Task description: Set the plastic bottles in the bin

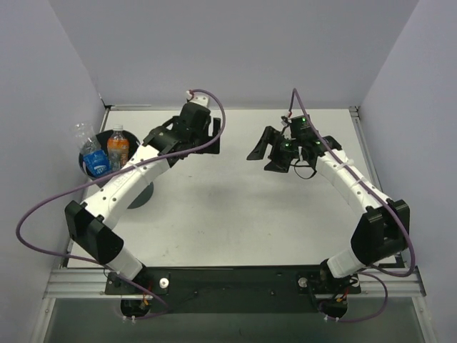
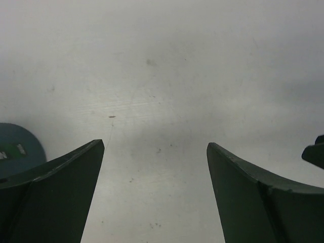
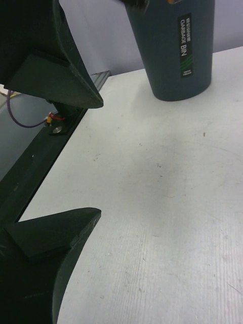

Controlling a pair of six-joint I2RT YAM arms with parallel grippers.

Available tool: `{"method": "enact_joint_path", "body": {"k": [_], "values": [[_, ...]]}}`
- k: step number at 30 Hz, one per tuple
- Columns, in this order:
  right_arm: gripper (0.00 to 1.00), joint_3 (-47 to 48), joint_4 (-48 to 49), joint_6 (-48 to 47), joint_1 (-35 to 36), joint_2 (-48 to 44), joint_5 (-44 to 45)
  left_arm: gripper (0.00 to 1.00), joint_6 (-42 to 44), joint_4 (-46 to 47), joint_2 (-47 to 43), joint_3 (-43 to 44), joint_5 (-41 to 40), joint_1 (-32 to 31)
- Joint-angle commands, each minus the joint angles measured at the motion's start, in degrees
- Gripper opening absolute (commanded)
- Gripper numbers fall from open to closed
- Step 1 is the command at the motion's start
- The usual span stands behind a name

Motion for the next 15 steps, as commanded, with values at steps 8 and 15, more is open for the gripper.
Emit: {"method": "enact_joint_path", "body": {"k": [8,15], "values": [[0.76,-3.8,-3.2,-0.7,-0.5,-10.7,8.7,0.94,-7.9,4.6,0.4,-7.4,13.1,-4.4],[0.76,-4.4,-3.5,-0.3,-0.5,-11.7,9.7,0.95,-7.2,1.2,0.7,-5.9,9.8,-4.4]]}}
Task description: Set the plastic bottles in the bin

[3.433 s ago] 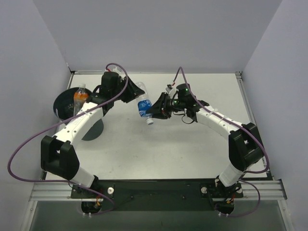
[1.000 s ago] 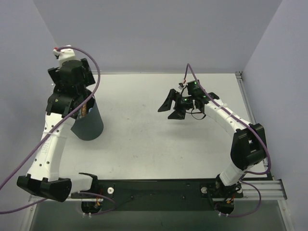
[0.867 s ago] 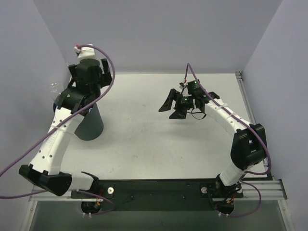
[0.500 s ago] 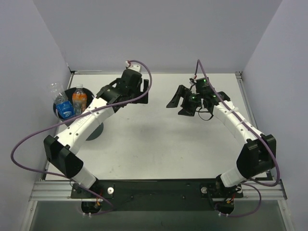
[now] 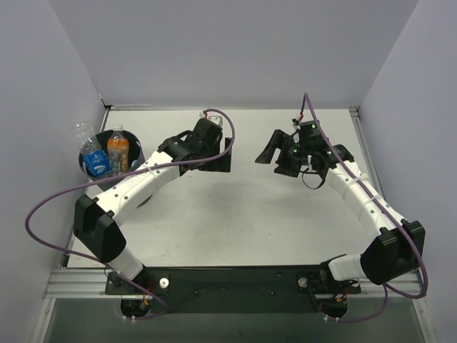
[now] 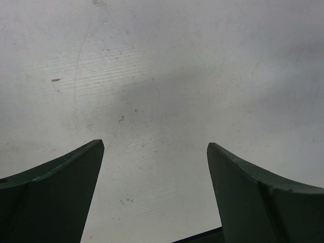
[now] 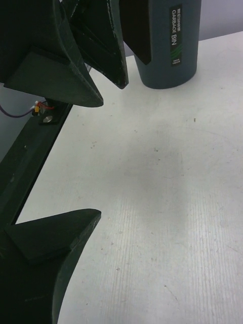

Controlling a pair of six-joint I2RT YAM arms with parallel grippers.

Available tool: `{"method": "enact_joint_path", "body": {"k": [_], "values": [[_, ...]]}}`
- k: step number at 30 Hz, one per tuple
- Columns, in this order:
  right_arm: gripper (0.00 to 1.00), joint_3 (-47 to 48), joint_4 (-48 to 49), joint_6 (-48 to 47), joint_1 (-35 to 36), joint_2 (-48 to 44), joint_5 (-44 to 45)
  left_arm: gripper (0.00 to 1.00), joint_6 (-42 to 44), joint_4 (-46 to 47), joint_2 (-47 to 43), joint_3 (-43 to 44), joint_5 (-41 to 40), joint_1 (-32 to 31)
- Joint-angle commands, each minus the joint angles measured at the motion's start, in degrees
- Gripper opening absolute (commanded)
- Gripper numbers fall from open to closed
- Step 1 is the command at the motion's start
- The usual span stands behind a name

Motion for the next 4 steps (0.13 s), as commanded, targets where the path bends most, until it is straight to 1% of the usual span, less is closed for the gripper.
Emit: {"method": "enact_joint_path", "body": {"k": [1,4], "values": [[0.76,-0.3,-1.0,-0.1,-0.1,-1.5,1.7,0.95,0.1,0.4,-1.3,2.7,-1.2,0.2],[0.76,0.2,-1.2,-0.1,-0.1,-1.2,1.6,0.96,0.9,2.2,-2.6,1.9,-1.2,0.3]]}}
